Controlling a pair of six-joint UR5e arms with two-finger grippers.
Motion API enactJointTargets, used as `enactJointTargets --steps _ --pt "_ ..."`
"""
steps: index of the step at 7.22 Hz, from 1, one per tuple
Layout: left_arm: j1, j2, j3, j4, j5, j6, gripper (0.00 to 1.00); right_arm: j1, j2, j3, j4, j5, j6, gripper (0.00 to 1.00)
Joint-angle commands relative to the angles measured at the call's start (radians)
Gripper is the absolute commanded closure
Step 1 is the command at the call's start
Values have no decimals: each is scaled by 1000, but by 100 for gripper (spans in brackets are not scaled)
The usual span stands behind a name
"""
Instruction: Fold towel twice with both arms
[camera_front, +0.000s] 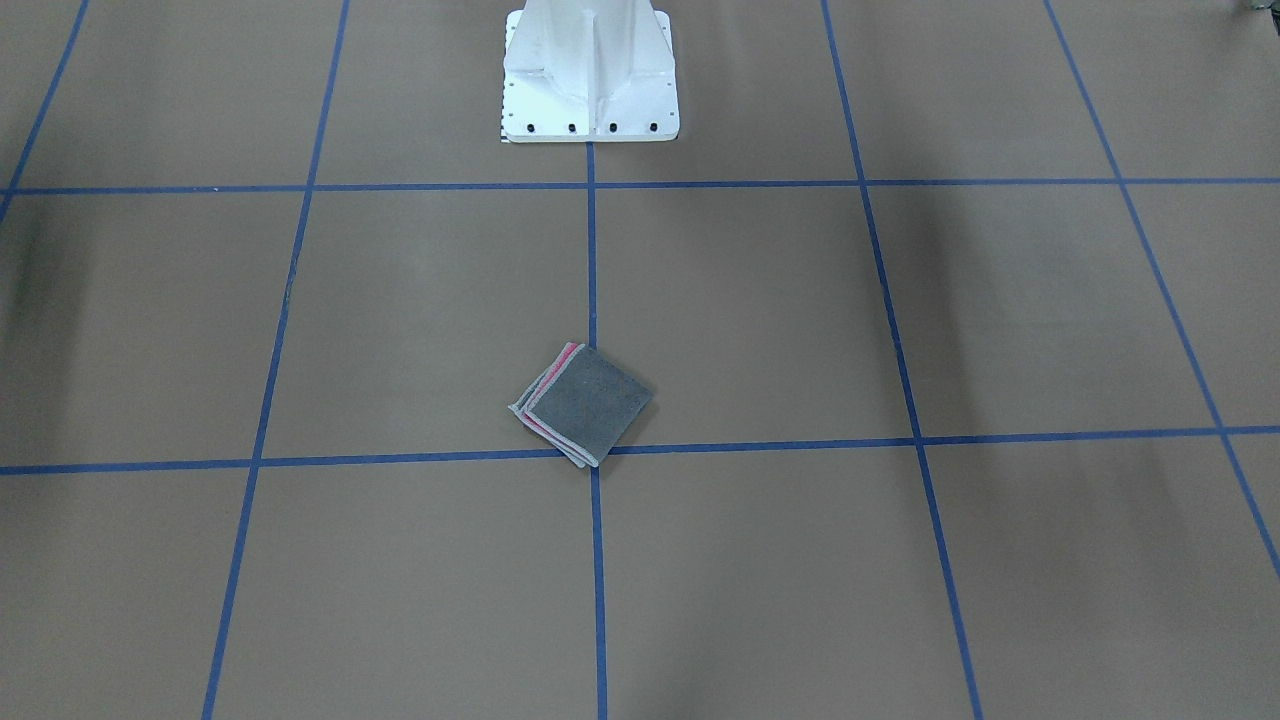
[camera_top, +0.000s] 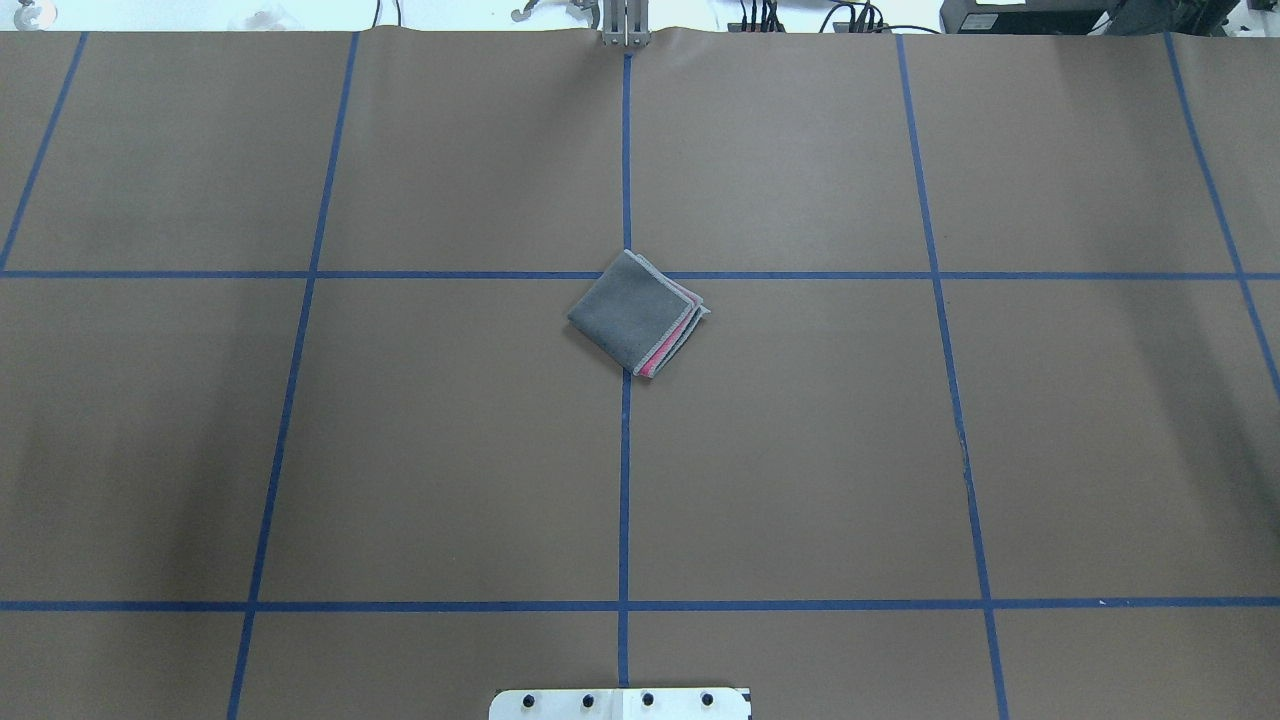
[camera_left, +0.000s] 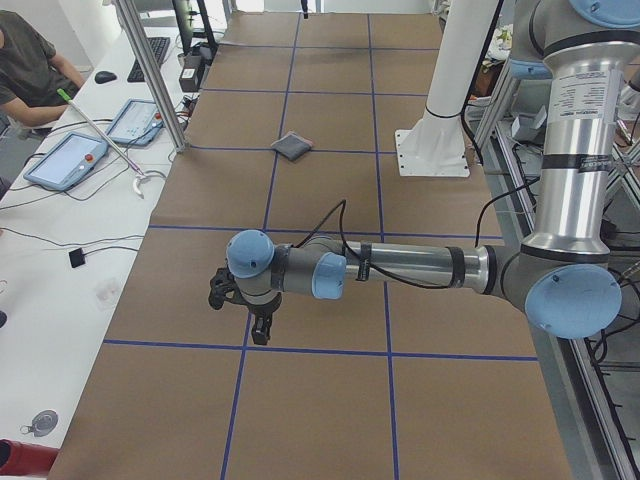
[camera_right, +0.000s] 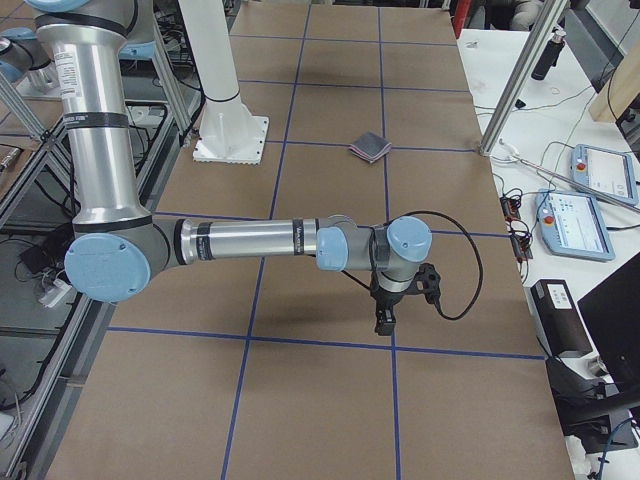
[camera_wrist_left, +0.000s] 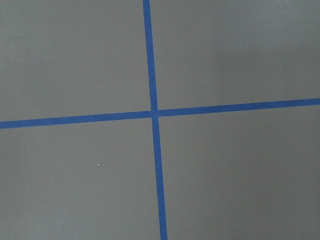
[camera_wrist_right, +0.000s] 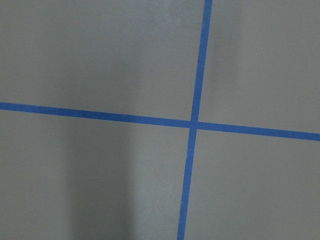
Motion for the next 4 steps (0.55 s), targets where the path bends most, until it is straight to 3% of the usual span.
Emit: enactJointTargets --steps 1,4 --pt "-1 31 -4 0 11 0 0 0 -6 -2 0 -8 9 0" --pt "1 23 5 12 4 -2 0 2 -12 22 -9 16 0 0"
